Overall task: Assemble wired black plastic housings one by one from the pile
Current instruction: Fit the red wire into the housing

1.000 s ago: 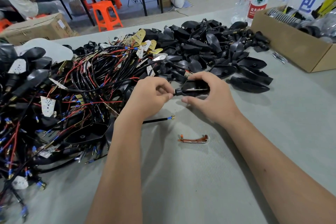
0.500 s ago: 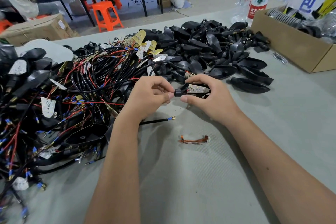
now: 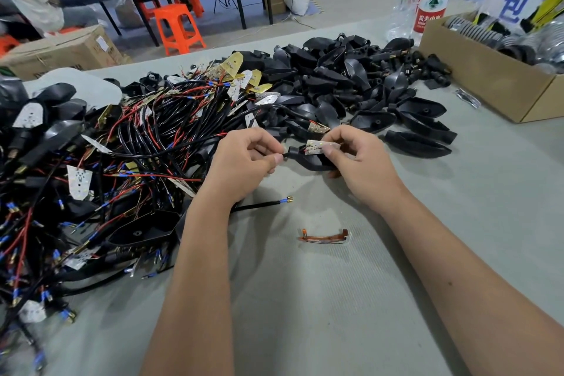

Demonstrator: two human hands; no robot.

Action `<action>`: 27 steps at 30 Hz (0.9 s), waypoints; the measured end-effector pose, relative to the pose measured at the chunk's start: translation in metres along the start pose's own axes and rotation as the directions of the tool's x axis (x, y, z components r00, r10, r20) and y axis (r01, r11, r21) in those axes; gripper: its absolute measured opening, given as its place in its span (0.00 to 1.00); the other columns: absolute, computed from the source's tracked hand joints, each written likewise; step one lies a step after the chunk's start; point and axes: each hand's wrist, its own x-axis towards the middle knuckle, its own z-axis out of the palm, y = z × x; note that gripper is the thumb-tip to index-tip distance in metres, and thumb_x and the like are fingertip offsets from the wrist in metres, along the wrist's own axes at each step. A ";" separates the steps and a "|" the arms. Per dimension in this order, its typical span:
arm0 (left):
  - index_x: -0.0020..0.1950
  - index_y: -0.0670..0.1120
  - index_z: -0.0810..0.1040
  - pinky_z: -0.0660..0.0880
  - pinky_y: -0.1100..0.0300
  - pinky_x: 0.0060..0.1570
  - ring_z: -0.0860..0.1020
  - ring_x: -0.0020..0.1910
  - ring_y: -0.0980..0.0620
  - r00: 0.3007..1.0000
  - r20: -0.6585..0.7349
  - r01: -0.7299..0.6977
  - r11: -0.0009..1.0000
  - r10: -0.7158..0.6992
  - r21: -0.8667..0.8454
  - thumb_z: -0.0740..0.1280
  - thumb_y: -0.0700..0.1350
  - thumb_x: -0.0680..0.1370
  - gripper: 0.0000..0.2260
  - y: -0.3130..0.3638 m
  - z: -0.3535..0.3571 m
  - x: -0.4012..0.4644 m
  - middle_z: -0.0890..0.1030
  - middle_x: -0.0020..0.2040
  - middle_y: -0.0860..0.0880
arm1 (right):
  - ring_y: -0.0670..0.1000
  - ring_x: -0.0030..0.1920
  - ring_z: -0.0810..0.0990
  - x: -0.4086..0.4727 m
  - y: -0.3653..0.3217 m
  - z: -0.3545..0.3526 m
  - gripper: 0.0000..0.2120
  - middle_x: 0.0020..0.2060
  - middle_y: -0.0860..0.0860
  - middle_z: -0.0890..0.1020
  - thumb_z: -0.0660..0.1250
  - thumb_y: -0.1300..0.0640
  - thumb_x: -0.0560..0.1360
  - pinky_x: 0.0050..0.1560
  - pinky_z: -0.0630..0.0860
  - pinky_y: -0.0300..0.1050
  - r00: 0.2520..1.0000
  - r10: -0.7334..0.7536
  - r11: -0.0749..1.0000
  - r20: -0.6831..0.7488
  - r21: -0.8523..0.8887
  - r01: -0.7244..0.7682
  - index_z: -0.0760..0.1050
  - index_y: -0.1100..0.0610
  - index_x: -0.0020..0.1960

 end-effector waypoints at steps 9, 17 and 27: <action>0.43 0.47 0.83 0.75 0.68 0.33 0.81 0.30 0.55 1.000 0.010 0.006 0.990 -0.007 0.144 0.77 0.35 0.73 0.08 -0.001 0.001 -0.001 0.84 0.36 0.48 | 0.43 0.48 0.79 0.000 0.003 0.002 0.09 0.44 0.39 0.81 0.74 0.63 0.76 0.48 0.71 0.35 0.986 -0.146 0.962 -0.086 -0.245 0.121 0.87 0.49 0.49; 0.39 0.51 0.82 0.77 0.64 0.35 0.82 0.30 0.56 1.000 0.001 0.005 0.967 -0.005 0.254 0.78 0.36 0.72 0.10 -0.005 0.004 0.001 0.83 0.33 0.51 | 0.43 0.56 0.76 -0.004 -0.007 0.003 0.11 0.49 0.42 0.83 0.66 0.63 0.78 0.56 0.68 0.29 0.994 -0.110 0.958 -0.009 -0.267 0.104 0.87 0.53 0.47; 0.52 0.48 0.86 0.73 0.76 0.38 0.79 0.33 0.67 0.992 0.121 -0.013 0.964 -0.020 0.265 0.80 0.38 0.71 0.12 0.006 0.004 -0.003 0.83 0.43 0.54 | 0.46 0.40 0.81 -0.006 -0.012 0.001 0.05 0.43 0.48 0.83 0.79 0.62 0.71 0.47 0.79 0.43 0.982 -0.186 0.960 -0.042 -0.219 0.173 0.86 0.55 0.44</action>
